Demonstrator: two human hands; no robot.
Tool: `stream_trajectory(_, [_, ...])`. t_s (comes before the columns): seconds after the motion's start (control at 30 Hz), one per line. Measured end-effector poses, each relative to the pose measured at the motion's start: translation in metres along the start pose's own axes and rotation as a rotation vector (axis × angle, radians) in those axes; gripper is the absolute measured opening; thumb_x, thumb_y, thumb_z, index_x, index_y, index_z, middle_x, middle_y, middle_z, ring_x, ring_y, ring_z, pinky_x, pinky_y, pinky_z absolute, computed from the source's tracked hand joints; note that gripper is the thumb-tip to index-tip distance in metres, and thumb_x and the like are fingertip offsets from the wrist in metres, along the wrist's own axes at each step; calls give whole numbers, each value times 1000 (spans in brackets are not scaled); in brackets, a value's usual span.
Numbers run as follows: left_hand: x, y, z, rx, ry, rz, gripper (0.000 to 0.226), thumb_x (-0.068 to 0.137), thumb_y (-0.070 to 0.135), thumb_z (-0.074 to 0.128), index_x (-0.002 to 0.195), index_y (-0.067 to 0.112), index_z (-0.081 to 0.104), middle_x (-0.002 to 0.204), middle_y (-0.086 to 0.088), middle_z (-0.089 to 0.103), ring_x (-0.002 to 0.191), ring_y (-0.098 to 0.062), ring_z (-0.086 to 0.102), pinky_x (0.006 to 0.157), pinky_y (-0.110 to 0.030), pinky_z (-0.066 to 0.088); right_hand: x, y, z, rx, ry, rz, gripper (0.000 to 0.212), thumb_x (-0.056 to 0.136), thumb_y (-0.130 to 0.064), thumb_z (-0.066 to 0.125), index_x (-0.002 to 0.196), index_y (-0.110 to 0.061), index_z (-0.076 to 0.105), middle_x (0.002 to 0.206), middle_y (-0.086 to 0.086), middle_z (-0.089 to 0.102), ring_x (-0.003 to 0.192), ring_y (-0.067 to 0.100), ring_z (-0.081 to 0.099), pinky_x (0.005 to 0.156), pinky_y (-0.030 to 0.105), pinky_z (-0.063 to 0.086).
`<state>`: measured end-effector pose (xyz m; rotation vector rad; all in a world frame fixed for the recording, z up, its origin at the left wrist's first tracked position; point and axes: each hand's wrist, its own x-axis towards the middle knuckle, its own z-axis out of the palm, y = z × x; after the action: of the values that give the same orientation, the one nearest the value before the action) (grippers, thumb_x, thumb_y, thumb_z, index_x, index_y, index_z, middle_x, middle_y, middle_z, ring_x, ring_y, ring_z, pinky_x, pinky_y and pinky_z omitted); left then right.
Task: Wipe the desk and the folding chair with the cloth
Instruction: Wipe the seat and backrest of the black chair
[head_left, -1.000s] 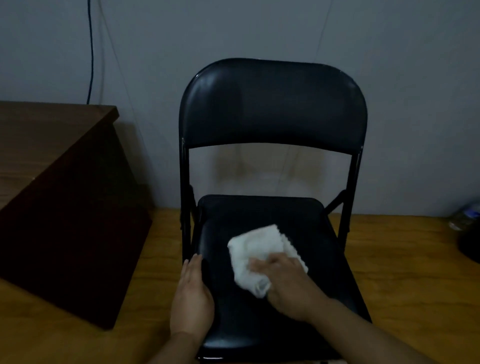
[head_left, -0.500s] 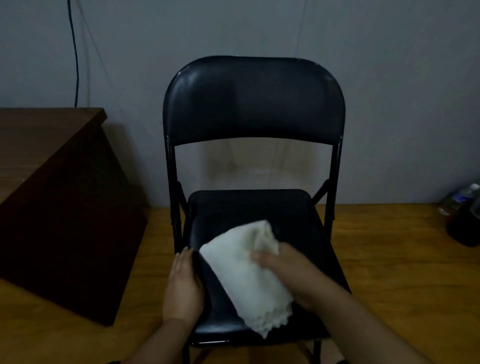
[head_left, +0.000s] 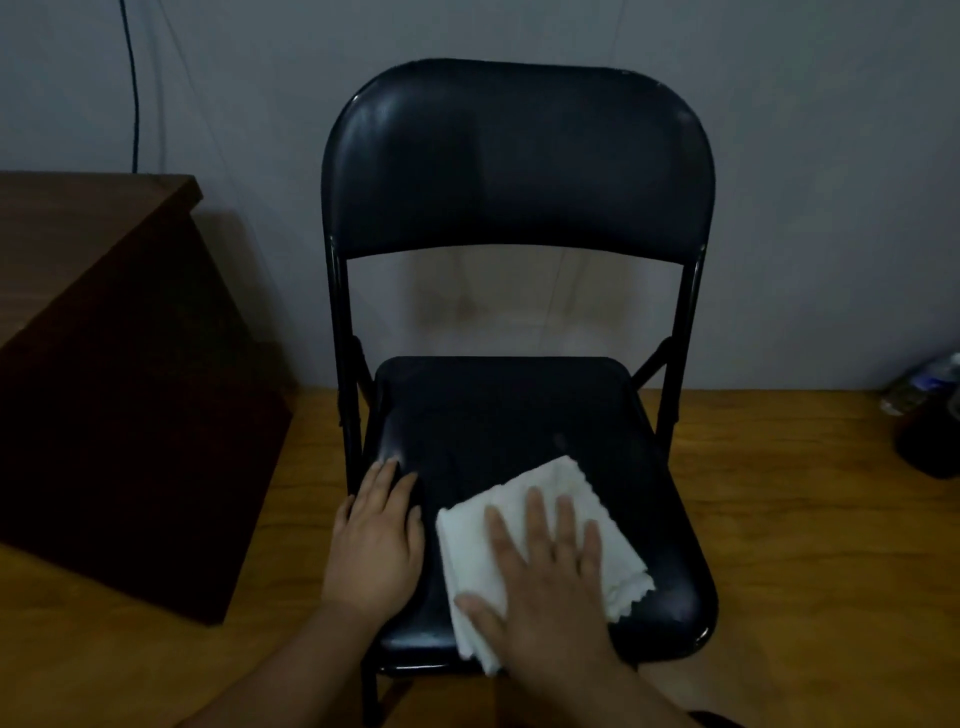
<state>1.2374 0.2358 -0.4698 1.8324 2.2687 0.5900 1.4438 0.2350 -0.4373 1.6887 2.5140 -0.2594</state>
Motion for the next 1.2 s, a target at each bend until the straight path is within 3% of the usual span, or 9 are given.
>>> stream_trajectory(0.07, [0, -1, 0, -29, -7, -3, 46, 102, 32, 41, 146, 20, 47, 162, -2, 34, 153, -16, 21, 120, -46, 30, -15, 16, 3, -56, 67, -80, 90, 82, -83, 41, 155, -30, 40, 161, 21, 36, 143, 52, 35, 109, 61, 19])
stream_trajectory(0.17, [1, 0, -1, -55, -15, 7, 45, 103, 31, 40, 146, 19, 48, 162, -3, 33, 153, -17, 21, 120, -47, 31, -30, 68, 4, -137, 83, -30, 90, 80, -84, 40, 155, -34, 38, 160, 18, 40, 140, 52, 41, 111, 58, 17])
stream_trajectory(0.2, [1, 0, -2, -60, -17, 6, 45, 103, 31, 39, 145, 19, 49, 162, -3, 32, 153, -17, 21, 120, -47, 31, -29, 85, 3, -129, 55, 18, 90, 80, -87, 33, 157, -40, 29, 165, 16, 31, 146, 51, 33, 114, 58, 13])
stream_trajectory(0.3, [2, -1, 0, -73, -19, 4, 45, 103, 29, 38, 145, 19, 48, 163, -3, 32, 153, -15, 19, 121, -46, 29, -3, 118, 0, -50, -54, 131, 90, 73, -96, 2, 150, -56, -24, 169, 1, -24, 154, 37, -21, 123, 54, -8])
stream_trajectory(0.33, [2, -2, 0, -73, -22, 3, 45, 102, 28, 38, 146, 19, 48, 163, -2, 31, 153, -15, 18, 122, -45, 28, 13, 123, 0, -27, -42, 152, 90, 72, -95, -1, 147, -55, -30, 168, 0, -27, 153, 35, -25, 123, 55, -9])
stream_trajectory(0.5, [2, -2, 0, -95, -31, 0, 45, 102, 22, 41, 147, 19, 47, 163, -3, 30, 154, -15, 17, 122, -46, 28, 126, 124, -18, 28, 67, 173, 94, 75, -90, 7, 156, -47, -11, 172, 6, -13, 155, 38, -13, 124, 60, -3])
stream_trajectory(0.77, [1, -1, -1, -137, 14, 0, 44, 103, 20, 41, 146, 18, 48, 163, -1, 31, 152, -10, 15, 124, -39, 22, 229, 85, -37, 63, 64, 226, 97, 76, -90, 8, 159, -41, -4, 172, 9, -10, 154, 44, -11, 120, 66, -9])
stream_trajectory(1.03, [2, -4, 3, -251, 137, -61, 41, 101, 21, 39, 138, 14, 54, 156, -2, 40, 149, -11, 26, 120, -27, 20, 239, -65, -24, 73, 61, -124, 93, 83, -85, 23, 160, -38, 2, 172, 10, -8, 153, 46, -15, 116, 67, -16])
stream_trajectory(1.2, [0, -4, -6, -478, 275, -155, 44, 97, 33, 32, 135, 17, 47, 137, 3, 45, 124, 0, 40, 108, -23, 33, 207, -74, -12, 43, 59, -270, 88, 86, -81, 27, 160, -40, 2, 172, 8, -12, 153, 43, -18, 118, 65, -16])
